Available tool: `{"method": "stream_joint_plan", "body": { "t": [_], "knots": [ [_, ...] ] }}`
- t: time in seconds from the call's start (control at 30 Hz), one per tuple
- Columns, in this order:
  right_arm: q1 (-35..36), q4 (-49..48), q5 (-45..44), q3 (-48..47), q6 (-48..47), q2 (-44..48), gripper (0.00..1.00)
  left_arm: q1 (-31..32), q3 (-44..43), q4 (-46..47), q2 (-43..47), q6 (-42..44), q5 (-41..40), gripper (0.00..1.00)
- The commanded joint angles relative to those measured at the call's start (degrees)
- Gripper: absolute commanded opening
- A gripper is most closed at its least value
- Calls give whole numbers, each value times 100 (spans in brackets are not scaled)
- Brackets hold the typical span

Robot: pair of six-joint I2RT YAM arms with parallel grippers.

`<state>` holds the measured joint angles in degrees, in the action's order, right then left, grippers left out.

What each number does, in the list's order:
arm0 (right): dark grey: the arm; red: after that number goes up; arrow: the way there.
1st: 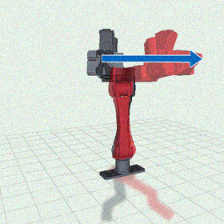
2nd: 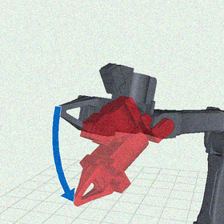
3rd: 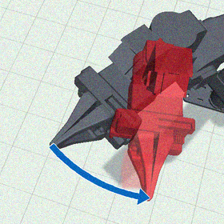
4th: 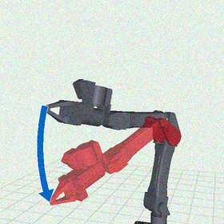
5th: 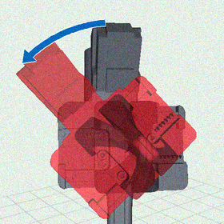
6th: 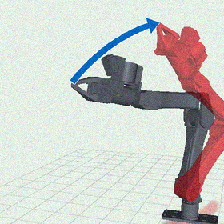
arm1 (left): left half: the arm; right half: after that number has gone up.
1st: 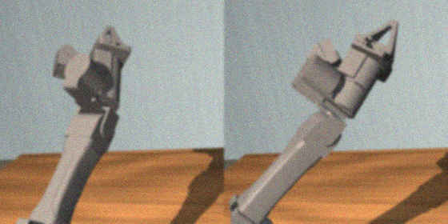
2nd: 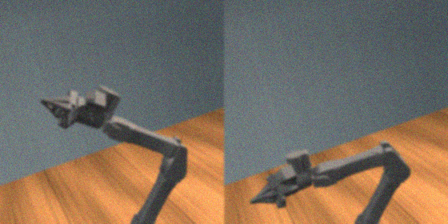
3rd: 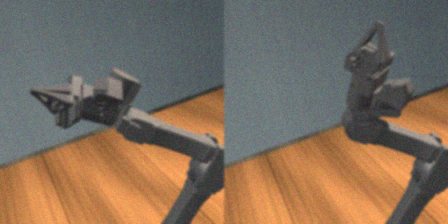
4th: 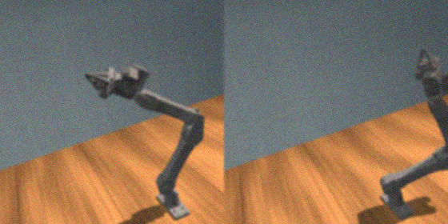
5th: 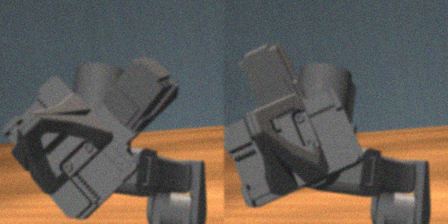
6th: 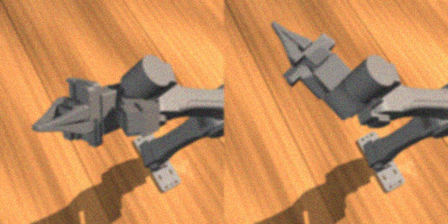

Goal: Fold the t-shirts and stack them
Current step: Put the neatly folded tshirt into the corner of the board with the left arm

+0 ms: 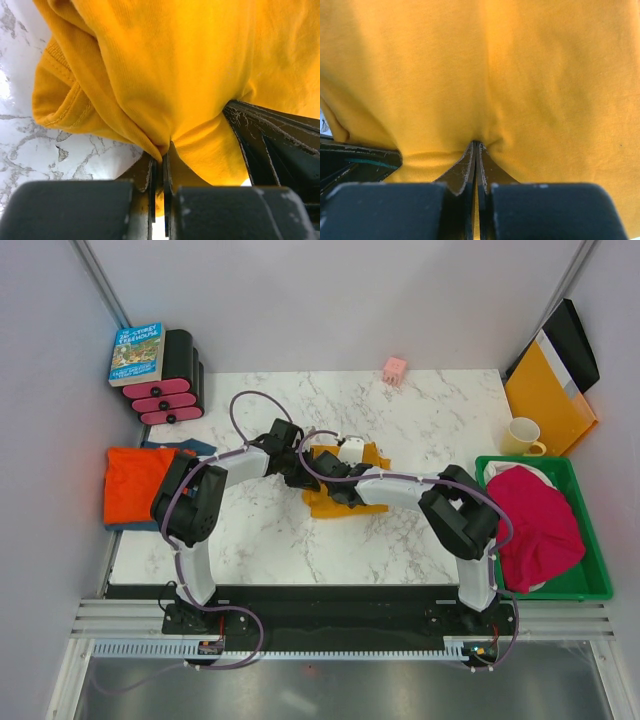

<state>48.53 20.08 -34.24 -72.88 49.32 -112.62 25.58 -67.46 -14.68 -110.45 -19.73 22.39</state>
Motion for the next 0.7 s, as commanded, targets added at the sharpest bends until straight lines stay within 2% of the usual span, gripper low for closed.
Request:
{"method": "stream_joint_plan", "body": {
  "t": [0.0,0.1,0.13,0.23,0.5,0.67],
  "knots": [
    [121,207,-39,11,-141,275,7,8,-144,-439,32,662,-384,2],
    [191,233,-144,-208,-361,600,22,8,-215,-598,330,1355,-560,2],
    [209,234,-188,-244,-414,696,33,8,-197,-615,436,1470,-587,2],
    [209,234,-259,-367,-572,1136,43,-1,-92,-633,884,1796,-613,2],
    [209,356,-645,-297,-854,2164,46,-1,137,-773,1842,2200,-850,2],
    [218,427,-751,28,-950,2648,47,-18,-231,-1239,2299,2473,-1201,2]
  ]
}}
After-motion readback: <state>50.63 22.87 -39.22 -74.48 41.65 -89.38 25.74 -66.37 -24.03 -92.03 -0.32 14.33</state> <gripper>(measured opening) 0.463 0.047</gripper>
